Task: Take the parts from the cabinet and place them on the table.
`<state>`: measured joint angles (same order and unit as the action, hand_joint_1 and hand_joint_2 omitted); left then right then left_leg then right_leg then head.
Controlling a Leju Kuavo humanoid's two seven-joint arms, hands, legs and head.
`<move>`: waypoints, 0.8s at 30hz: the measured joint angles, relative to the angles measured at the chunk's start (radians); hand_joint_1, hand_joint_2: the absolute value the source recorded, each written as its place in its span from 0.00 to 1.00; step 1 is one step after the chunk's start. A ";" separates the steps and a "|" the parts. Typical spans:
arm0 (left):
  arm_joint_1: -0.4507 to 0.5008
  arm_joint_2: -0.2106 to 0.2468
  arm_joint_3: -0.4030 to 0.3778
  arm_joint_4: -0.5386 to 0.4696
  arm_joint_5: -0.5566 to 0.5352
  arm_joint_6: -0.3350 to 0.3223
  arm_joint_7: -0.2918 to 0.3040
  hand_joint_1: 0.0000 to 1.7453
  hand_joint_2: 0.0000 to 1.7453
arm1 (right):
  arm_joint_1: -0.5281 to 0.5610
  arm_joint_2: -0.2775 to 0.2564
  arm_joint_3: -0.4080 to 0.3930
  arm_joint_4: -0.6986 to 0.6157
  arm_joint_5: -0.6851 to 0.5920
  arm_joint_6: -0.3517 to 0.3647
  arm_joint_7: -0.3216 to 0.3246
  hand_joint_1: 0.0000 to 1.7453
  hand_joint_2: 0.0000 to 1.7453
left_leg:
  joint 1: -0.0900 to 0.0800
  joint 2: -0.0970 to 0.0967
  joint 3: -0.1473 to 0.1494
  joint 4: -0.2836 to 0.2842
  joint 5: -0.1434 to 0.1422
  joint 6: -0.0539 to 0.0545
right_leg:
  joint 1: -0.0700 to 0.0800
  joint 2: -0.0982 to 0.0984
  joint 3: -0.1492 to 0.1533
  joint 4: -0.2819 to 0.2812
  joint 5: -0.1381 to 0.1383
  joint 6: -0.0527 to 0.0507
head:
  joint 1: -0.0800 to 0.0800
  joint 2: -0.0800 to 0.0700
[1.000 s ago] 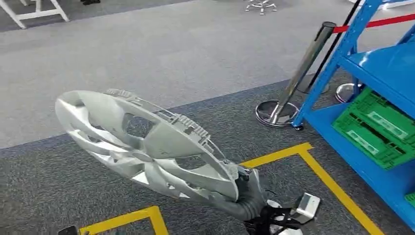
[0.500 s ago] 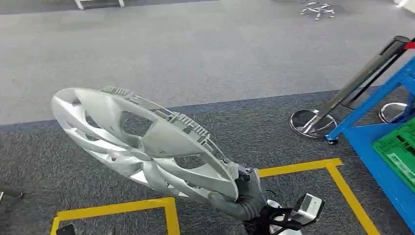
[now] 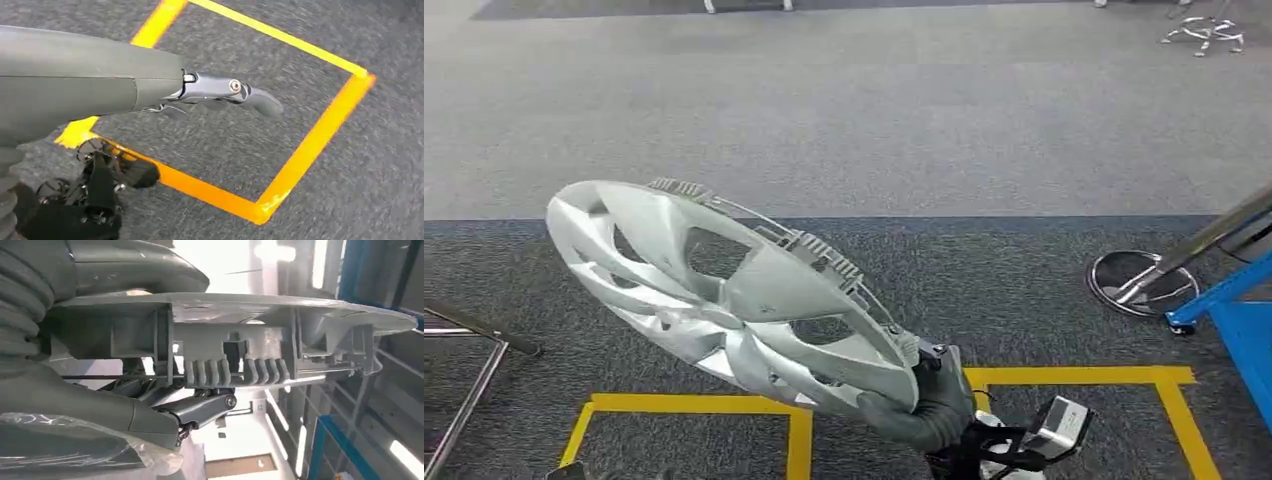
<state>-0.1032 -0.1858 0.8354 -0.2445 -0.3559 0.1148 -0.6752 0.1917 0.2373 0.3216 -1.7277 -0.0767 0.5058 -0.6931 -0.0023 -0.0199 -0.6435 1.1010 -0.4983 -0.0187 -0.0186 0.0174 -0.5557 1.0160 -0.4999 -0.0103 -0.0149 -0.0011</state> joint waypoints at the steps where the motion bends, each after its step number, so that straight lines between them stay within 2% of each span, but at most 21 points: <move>1: -0.001 0.000 0.000 0.000 0.000 -0.002 -0.001 0.00 1.00 | 0.001 0.000 0.000 0.001 0.002 0.001 0.000 1.00 1.00 | 0.004 0.008 -0.039 0.082 -0.041 -0.003 | 0.002 -0.017 0.000 0.000 -0.002 -0.003 | 0.000 0.000; 2: 0.000 -0.001 0.000 0.000 0.000 -0.004 -0.001 0.00 1.00 | 0.001 0.000 0.000 0.003 0.005 0.002 0.000 1.00 1.00 | 0.007 0.009 -0.080 0.168 -0.075 -0.006 | 0.002 -0.035 0.000 0.000 -0.003 -0.005 | 0.000 0.000; 3: 0.001 -0.002 0.000 0.000 -0.001 -0.004 -0.002 0.00 1.00 | 0.001 0.000 0.000 0.006 0.006 0.003 0.001 1.00 1.00 | 0.011 0.009 -0.105 0.221 -0.089 -0.009 | 0.002 -0.050 0.000 0.000 -0.005 -0.004 | 0.000 0.000; 4: 0.003 -0.002 0.000 0.000 0.000 -0.004 -0.002 0.00 1.00 | 0.001 -0.001 0.000 0.009 0.008 0.003 0.001 1.00 1.00 | 0.013 0.009 -0.104 0.221 -0.077 -0.010 | 0.002 -0.063 0.001 0.000 -0.007 -0.004 | 0.000 0.000; 5: 0.005 -0.002 0.000 0.000 0.000 -0.004 -0.002 0.00 1.00 | 0.001 -0.001 0.000 0.011 0.013 0.004 0.001 1.00 1.00 | 0.014 0.011 -0.084 0.180 -0.047 -0.011 | 0.002 -0.075 0.002 0.000 -0.009 -0.002 | 0.000 0.000; 7: 0.006 -0.002 0.000 0.000 0.000 -0.004 -0.002 0.00 1.00 | 0.000 -0.001 0.002 0.013 0.019 0.005 0.001 1.00 1.00 | 0.014 0.033 0.008 0.005 0.039 -0.007 | 0.002 -0.098 0.011 0.000 -0.014 0.004 | 0.000 0.000; 8: 0.005 -0.002 0.000 0.000 -0.001 -0.004 -0.002 0.00 1.00 | -0.001 -0.001 0.003 0.015 0.020 0.005 0.001 1.00 1.00 | 0.011 0.074 0.046 -0.072 0.053 -0.004 | 0.003 -0.107 0.015 0.000 -0.018 0.009 | 0.000 0.000; 9: 0.003 -0.003 0.000 0.000 -0.001 -0.004 -0.002 0.00 1.00 | -0.002 -0.002 0.005 0.018 0.021 0.004 0.000 1.00 1.00 | -0.005 0.107 0.051 -0.080 0.040 0.003 | 0.012 -0.115 0.015 0.001 -0.022 0.014 | 0.000 0.000; 12: 0.006 -0.002 0.000 0.000 -0.002 -0.004 -0.002 0.00 1.00 | -0.004 -0.005 0.011 0.024 0.022 0.004 0.001 1.00 1.00 | -0.009 0.070 0.043 -0.081 0.040 0.018 | 0.008 -0.140 0.023 -0.005 -0.024 0.028 | 0.002 0.000; 13: 0.006 -0.002 0.000 0.000 -0.002 -0.004 -0.002 0.00 1.00 | -0.005 -0.005 0.012 0.025 0.023 0.004 0.001 1.00 1.00 | -0.007 0.057 0.047 -0.090 0.045 0.027 | 0.006 -0.148 0.028 -0.005 -0.030 0.037 | 0.000 0.000; 14: 0.008 -0.002 0.000 0.000 -0.004 -0.001 -0.002 0.00 1.00 | -0.010 -0.006 0.015 0.027 0.025 0.003 0.002 1.00 1.00 | -0.002 0.046 0.052 -0.095 0.049 0.033 | 0.002 -0.100 0.019 0.008 -0.042 0.042 | 0.003 0.000; 15: 0.006 0.000 0.000 0.000 -0.012 0.009 -0.003 0.00 1.00 | -0.015 -0.007 0.019 0.028 0.029 -0.001 0.001 1.00 1.00 | 0.000 0.037 0.052 -0.095 0.050 0.040 | 0.001 -0.059 -0.003 0.050 -0.068 0.040 | 0.004 0.000; 16: 0.004 -0.001 0.000 0.000 -0.025 0.028 -0.007 0.00 1.00 | -0.017 -0.010 0.021 0.029 0.038 -0.012 0.000 1.00 1.00 | 0.000 0.028 0.051 -0.095 0.050 0.046 | 0.001 -0.036 -0.041 0.125 -0.104 0.039 | 0.009 0.000; 17: 0.003 -0.002 -0.004 0.000 -0.045 0.053 -0.012 0.00 1.00 | -0.017 -0.014 0.026 0.030 0.050 -0.033 -0.001 1.00 1.00 | -0.002 0.015 0.051 -0.095 0.049 0.049 | 0.001 -0.025 -0.088 0.219 -0.142 0.039 | 0.010 0.000; 18: 0.004 -0.002 -0.008 0.000 -0.058 0.069 -0.015 0.00 1.00 | -0.017 -0.018 0.031 0.032 0.058 -0.047 -0.001 1.00 1.00 | -0.003 0.000 0.052 -0.094 0.048 0.051 | 0.003 -0.020 -0.132 0.297 -0.164 0.039 | 0.010 0.000; 19: 0.004 -0.002 -0.010 0.000 -0.065 0.075 -0.016 0.00 1.00 | -0.016 -0.021 0.035 0.035 0.063 -0.055 0.001 1.00 1.00 | -0.005 -0.016 0.053 -0.094 0.048 0.051 | 0.004 -0.019 -0.157 0.327 -0.159 0.036 | 0.010 0.000; 20: 0.004 -0.002 -0.014 0.000 -0.066 0.078 -0.016 0.00 1.00 | -0.016 -0.026 0.038 0.038 0.066 -0.061 0.002 1.00 1.00 | -0.005 -0.033 0.055 -0.094 0.047 0.052 | 0.006 -0.018 -0.155 0.305 -0.126 0.033 | 0.010 0.000; 21: 0.004 -0.002 -0.019 0.000 -0.068 0.082 -0.016 0.00 1.00 | -0.017 -0.028 0.042 0.040 0.067 -0.063 0.002 1.00 1.00 | -0.005 -0.050 0.057 -0.093 0.047 0.052 | 0.007 -0.014 -0.133 0.242 -0.078 0.029 | 0.011 0.000; 22: 0.004 -0.002 -0.024 0.000 -0.075 0.086 -0.016 0.00 1.00 | -0.018 -0.031 0.045 0.040 0.068 -0.069 0.002 1.00 1.00 | -0.005 -0.068 0.060 -0.091 0.045 0.050 | 0.007 0.001 -0.094 0.147 -0.020 0.024 | 0.011 0.000; 23: 0.004 -0.003 -0.026 0.000 -0.079 0.090 -0.016 0.00 1.00 | -0.020 -0.032 0.052 0.040 0.069 -0.078 0.002 1.00 1.00 | -0.003 -0.082 0.060 -0.088 0.041 0.047 | 0.006 0.043 -0.057 0.054 0.027 0.021 | 0.011 0.000; 24: 0.002 -0.004 -0.026 0.000 -0.083 0.091 -0.015 0.00 1.00 | -0.025 -0.035 0.056 0.042 0.071 -0.086 0.001 1.00 1.00 | -0.006 -0.091 0.054 -0.083 0.038 0.042 | 0.000 0.092 -0.043 0.029 0.014 0.020 | 0.008 0.000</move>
<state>-0.1011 -0.1900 0.8095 -0.2441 -0.4387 0.2060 -0.6905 0.1671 0.2026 0.3777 -1.6853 -0.0057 0.4200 -0.6920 -0.0082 -0.1108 -0.5894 1.0184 -0.4601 0.0234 -0.0185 0.1098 -0.5992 1.0451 -0.4863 0.0093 -0.0073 -0.0011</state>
